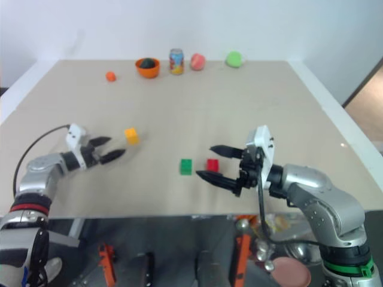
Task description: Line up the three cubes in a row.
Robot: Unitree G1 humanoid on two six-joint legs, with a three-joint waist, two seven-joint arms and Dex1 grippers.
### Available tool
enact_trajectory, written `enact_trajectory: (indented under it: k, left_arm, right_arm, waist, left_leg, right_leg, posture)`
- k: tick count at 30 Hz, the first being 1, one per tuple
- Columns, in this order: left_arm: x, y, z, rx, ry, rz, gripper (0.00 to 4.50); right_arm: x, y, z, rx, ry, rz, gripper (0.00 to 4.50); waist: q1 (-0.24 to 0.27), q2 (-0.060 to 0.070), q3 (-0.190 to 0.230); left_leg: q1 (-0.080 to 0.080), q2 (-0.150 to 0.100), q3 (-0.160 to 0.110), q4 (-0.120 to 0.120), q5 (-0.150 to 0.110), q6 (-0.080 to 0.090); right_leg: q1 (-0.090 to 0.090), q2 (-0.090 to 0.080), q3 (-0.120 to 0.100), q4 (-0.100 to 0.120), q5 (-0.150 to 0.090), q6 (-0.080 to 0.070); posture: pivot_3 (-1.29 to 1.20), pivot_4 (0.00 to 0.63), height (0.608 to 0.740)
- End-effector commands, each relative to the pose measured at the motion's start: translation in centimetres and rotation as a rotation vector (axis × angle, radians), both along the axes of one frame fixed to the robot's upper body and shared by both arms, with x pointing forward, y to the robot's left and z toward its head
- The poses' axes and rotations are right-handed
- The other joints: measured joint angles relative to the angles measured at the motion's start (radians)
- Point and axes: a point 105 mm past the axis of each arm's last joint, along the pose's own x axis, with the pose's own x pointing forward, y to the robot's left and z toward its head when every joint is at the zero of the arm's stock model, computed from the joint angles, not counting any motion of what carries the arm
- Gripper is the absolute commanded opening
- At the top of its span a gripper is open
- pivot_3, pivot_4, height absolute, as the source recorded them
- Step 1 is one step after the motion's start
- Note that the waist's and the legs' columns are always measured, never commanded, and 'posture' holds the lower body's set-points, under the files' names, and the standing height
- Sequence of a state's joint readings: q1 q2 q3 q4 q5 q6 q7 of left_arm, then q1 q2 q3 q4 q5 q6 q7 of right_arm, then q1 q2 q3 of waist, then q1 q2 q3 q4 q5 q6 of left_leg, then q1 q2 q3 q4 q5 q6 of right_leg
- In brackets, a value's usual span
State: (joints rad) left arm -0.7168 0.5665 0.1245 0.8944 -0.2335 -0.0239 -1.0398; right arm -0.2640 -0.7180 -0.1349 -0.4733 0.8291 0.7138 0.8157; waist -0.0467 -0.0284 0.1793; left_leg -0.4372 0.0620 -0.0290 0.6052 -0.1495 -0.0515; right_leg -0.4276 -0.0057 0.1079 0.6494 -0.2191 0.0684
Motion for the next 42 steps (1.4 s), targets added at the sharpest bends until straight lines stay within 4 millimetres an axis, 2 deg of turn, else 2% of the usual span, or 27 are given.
enact_trajectory:
  k: [1, 7, 13, 26, 39, 42]
  left_arm:
    - [0.6, 0.1, 0.7, 0.013, -0.018, -0.008, 4.49]
    - [1.4, -0.2, 0.7, 0.033, 0.004, -0.013, 4.49]
    - [1.8, -0.4, 0.9, 0.040, 0.018, -0.006, 4.49]
    - [2.8, -3.3, 1.5, 0.080, 0.020, -0.077, 4.49]
    - [3.4, -3.0, 2.1, 0.100, 0.009, -0.035, 4.49]
    - [3.4, -3.2, 1.9, 0.095, 0.009, -0.035, 3.66]
  right_arm:
    - [0.1, 0.0, 1.8, 0.043, -0.078, -0.060, 4.50]
    - [1.0, -0.5, 2.4, 0.100, -0.099, -0.194, 4.50]
    - [0.6, -0.4, 2.6, 0.121, -0.095, -0.210, 4.50]
    - [0.6, -0.3, 2.6, 0.129, -0.095, -0.225, 4.50]
    - [0.8, -0.8, 2.3, 0.121, -0.092, -0.239, 4.50]
    - [0.9, -0.8, 2.2, 0.116, -0.090, -0.240, 4.50]
  waist:
    - [-0.002, 0.000, 0.000]
    - [-0.001, 0.000, 0.000]
    - [-0.001, 0.000, 0.000]
    - [0.000, 0.000, 0.000]
    - [0.000, 0.000, 0.000]
    - [0.000, 0.000, 0.000]
  left_leg:
    - [0.000, 0.000, 0.000, 0.000, 0.000, 0.000]
    - [0.000, 0.000, 0.000, 0.000, 0.000, 0.000]
    - [0.000, 0.000, -0.001, 0.000, 0.000, 0.000]
    - [0.000, 0.000, -0.001, 0.001, 0.000, 0.001]
    - [0.000, 0.000, -0.001, 0.001, 0.000, 0.001]
    - [0.000, 0.000, -0.001, 0.001, 0.000, 0.001]
  right_leg:
    - [0.000, 0.000, 0.000, 0.000, 0.000, 0.000]
    - [0.000, 0.000, 0.000, 0.001, 0.001, 0.000]
    - [0.001, 0.000, 0.000, 0.001, 0.001, 0.000]
    - [0.001, 0.000, 0.000, 0.001, 0.001, 0.001]
    - [0.001, 0.001, 0.000, 0.001, 0.001, 0.001]
    - [0.001, 0.001, 0.000, 0.001, 0.001, 0.001]
  posture:
    - [0.00, 0.150, 0.740]
    - [0.00, 0.150, 0.740]
    - [0.00, 0.150, 0.740]
    - [0.00, 0.150, 0.740]
    - [0.00, 0.150, 0.740]
    - [0.00, 0.150, 0.740]
